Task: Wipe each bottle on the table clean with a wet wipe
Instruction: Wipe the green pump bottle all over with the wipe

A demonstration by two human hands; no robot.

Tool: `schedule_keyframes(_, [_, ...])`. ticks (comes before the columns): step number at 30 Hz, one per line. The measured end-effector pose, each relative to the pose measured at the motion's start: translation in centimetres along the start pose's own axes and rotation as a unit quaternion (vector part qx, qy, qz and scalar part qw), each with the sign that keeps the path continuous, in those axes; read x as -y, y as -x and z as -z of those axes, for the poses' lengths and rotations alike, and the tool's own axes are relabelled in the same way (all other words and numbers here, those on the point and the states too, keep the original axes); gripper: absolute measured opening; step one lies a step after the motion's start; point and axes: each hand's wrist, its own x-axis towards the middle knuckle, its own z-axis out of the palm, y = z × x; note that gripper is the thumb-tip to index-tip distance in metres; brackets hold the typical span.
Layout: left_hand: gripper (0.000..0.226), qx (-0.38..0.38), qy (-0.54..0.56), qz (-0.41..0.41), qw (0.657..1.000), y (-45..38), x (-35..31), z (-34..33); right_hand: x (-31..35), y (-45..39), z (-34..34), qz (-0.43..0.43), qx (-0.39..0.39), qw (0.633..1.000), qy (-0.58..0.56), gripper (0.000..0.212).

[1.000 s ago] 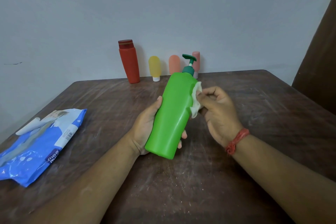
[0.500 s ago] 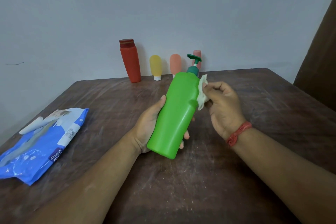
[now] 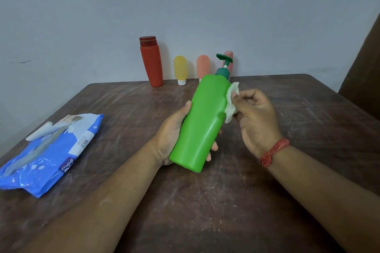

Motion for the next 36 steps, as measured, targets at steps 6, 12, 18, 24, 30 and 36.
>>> schedule_keyframes(6, [0.072,0.004,0.018,-0.003,1.000,0.4,-0.5,0.5,0.0,0.2,-0.5,-0.010,0.041,0.999,0.025,0.017])
schedule_keyframes(12, [0.073,0.018,-0.001,0.004,1.000,-0.2,0.1,0.1,0.9,-0.1,0.2,0.000,0.010,1.000,-0.004,0.017])
schedule_keyframes(18, [0.065,-0.136,0.044,-0.116,0.983,-0.4,0.0,0.8,-1.3,2.5,-1.8,-0.015,0.120,0.985,0.120,0.012])
schedule_keyframes(24, [0.058,-0.257,0.079,-0.145,0.952,-0.9,-0.4,1.2,-2.1,3.6,-2.1,-0.038,0.155,0.970,0.181,0.010])
schedule_keyframes(30, [0.068,-0.187,0.137,-0.136,0.963,-0.5,-0.8,1.7,-1.9,3.8,-2.1,-0.138,0.211,0.960,0.123,0.011])
schedule_keyframes(36, [0.064,-0.193,0.132,-0.149,0.961,-0.9,-0.6,1.3,-1.3,3.3,-2.3,-0.101,0.153,0.978,0.101,0.011])
